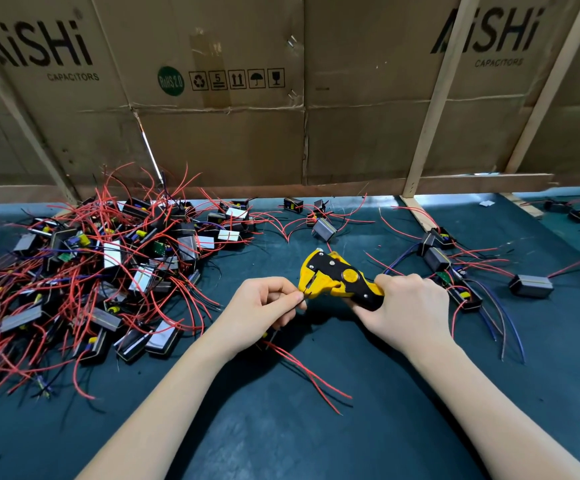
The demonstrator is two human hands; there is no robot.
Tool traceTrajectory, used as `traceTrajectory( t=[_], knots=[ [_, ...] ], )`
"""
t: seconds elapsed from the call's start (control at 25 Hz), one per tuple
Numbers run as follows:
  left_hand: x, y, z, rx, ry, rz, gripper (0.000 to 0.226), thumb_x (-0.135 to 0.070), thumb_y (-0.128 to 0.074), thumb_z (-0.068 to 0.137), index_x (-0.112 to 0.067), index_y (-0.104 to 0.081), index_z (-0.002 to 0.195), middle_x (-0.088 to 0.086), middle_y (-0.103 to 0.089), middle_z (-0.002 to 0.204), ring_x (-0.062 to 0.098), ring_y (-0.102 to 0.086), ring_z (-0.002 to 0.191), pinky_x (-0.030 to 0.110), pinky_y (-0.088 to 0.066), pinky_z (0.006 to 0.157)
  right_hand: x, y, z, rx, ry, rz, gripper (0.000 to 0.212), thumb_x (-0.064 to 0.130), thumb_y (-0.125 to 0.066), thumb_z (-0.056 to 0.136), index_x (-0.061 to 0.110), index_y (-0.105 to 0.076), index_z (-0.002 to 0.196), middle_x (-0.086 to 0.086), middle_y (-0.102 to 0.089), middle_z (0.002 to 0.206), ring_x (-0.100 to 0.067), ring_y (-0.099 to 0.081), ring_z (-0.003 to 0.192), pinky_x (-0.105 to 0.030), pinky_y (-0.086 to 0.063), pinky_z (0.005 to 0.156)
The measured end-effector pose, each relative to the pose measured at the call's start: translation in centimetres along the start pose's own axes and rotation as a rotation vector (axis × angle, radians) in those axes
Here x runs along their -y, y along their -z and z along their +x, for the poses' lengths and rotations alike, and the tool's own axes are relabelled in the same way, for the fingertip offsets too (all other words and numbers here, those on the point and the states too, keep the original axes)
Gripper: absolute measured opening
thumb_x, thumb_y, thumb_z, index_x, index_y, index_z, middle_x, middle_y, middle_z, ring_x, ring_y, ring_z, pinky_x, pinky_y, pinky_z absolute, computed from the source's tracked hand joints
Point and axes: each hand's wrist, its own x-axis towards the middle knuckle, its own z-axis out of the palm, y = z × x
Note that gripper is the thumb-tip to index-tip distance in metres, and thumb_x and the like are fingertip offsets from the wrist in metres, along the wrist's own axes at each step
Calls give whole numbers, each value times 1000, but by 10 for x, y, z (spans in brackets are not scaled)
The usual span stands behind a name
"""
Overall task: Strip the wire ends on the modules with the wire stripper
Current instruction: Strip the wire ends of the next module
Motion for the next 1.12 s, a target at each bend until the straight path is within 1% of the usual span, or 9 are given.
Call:
traceTrajectory(
  t=[0.08, 0.2, 0.32, 0.48, 0.56, 0.72, 0.88, 1.0, 1.12],
  knots=[
    [-1, 0, 0, -5, 1, 5, 23, -11, -55, 99, -9, -67, 79, -6, -51, 50, 4, -42, 46, 11, -35, 50, 0, -1, 1, 39, -38, -28, 50, 70, -62, 73, 20, -62, 68, -5, -64, 70, -31, -64, 75, -29, -24, 57],
    [-3, 0, 1, 3, -4, 0, 23, -7, -55, 98, -8, -64, 77, -5, -51, 49, 5, -42, 44, 12, -36, 49, -1, 0, 3, 79, -72, -70, 51, 73, -55, 74, 23, -60, 71, -2, -63, 74, -29, -64, 79, -29, -26, 58],
    [-6, 1, 1, 25, -17, 21, 23, -3, -55, 97, -6, -61, 75, -5, -50, 48, 6, -41, 44, 13, -36, 50, -1, -3, 5, 106, -82, -74, 50, 74, -54, 73, 24, -51, 66, -2, -63, 74, -29, -64, 78, -29, -27, 58],
    [-3, 10, -6, 136, -2, 6, 22, -2, -56, 96, -5, -61, 75, -7, -51, 47, 7, -39, 44, 16, -34, 50, -21, -4, 14, 117, -194, -51, 52, 76, -54, 72, 25, -61, 70, -4, -65, 78, -31, -65, 83, -29, -34, 59],
    [0, 12, -4, 90, 29, 14, 22, -5, -56, 97, -6, -62, 76, -5, -52, 49, 8, -40, 46, 17, -35, 51, -33, -2, 14, 69, -228, -14, 52, 76, -57, 71, 24, -56, 67, -3, -66, 76, -31, -65, 81, -29, -36, 60],
    [5, 8, 3, 3, 31, -73, 20, -13, -55, 99, -9, -62, 80, 0, -57, 61, 9, -49, 57, 17, -39, 57, -26, -11, 9, -51, -120, 16, 53, 67, -66, 70, 16, -60, 81, -3, -62, 76, -31, -62, 79, -37, -36, 71],
    [9, 11, 1, 0, -10, -101, 18, -16, -60, 97, -14, -66, 81, 0, -60, 66, 12, -50, 64, 17, -41, 62, -19, -12, 8, -62, -90, 10, 55, 65, -68, 70, 12, -59, 83, -4, -60, 77, -32, -60, 79, -39, -35, 73],
    [10, 7, 2, 4, -9, -94, 18, -16, -62, 96, -16, -67, 79, -2, -59, 64, 10, -49, 62, 15, -40, 60, -14, -13, 4, -44, -40, -16, 57, 66, -69, 69, 12, -60, 85, -4, -61, 79, -31, -60, 80, -39, -33, 73],
    [13, 2, 4, -51, -7, -40, 18, -15, -63, 95, -17, -67, 78, -3, -57, 60, 10, -46, 58, 15, -37, 56, -8, -12, 4, -74, 6, 19, 57, 62, -76, 65, 10, -62, 85, -4, -62, 77, -31, -60, 75, -38, -36, 72]
  ],
)
